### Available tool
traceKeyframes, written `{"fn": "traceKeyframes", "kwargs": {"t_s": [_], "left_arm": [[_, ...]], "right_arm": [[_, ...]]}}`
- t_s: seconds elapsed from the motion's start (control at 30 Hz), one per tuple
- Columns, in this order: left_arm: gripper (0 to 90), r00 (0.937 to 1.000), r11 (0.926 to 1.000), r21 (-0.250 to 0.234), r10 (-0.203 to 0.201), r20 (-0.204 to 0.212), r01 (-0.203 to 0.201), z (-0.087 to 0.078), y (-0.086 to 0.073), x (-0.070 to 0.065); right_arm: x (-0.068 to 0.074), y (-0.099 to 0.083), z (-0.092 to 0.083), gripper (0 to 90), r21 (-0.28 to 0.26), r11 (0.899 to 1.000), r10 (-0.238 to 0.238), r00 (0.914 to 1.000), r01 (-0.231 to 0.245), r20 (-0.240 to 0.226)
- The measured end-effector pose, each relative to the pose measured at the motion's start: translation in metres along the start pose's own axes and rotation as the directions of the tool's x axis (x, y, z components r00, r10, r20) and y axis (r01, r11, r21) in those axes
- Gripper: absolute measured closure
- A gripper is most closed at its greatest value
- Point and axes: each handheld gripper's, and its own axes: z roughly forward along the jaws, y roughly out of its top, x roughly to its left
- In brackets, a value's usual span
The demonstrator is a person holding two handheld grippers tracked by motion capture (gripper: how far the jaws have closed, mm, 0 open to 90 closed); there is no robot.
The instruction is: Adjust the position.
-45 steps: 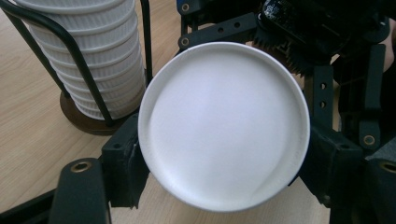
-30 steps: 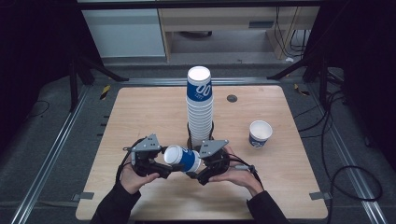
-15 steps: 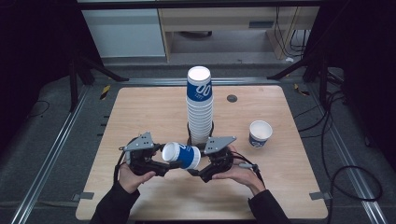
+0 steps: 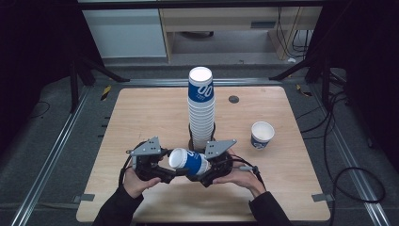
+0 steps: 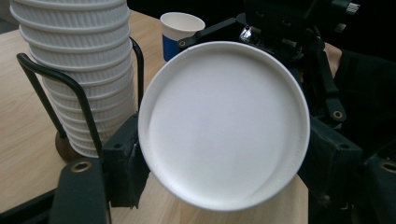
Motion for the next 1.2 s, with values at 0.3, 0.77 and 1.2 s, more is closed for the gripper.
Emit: {"fn": "traceKeyframes", "kwargs": {"t_s": [0.3,0.77,1.2], "left_arm": [[25.6,0.9998,0.9996,0.020,-0.019,0.009,0.019,0.002,-0.001,0.003],[17.9,0.9997,0.9962,0.084,-0.024,0.005,0.024,-0.003,0.000,0.007],[16.2,0.9999,0.9686,0.249,0.000,0.015,-0.004,0.013,-0.004,0.005]], "right_arm": [[-0.001,-0.001,-0.001,15.5,0.026,1.000,-0.002,1.0000,0.003,-0.004],[-0.005,-0.001,-0.014,16.1,0.060,0.997,-0.042,0.9983,0.039,0.040],[0.004,-0.006,0.005,15.9,0.200,0.973,-0.121,0.9926,0.116,0.014]]}}
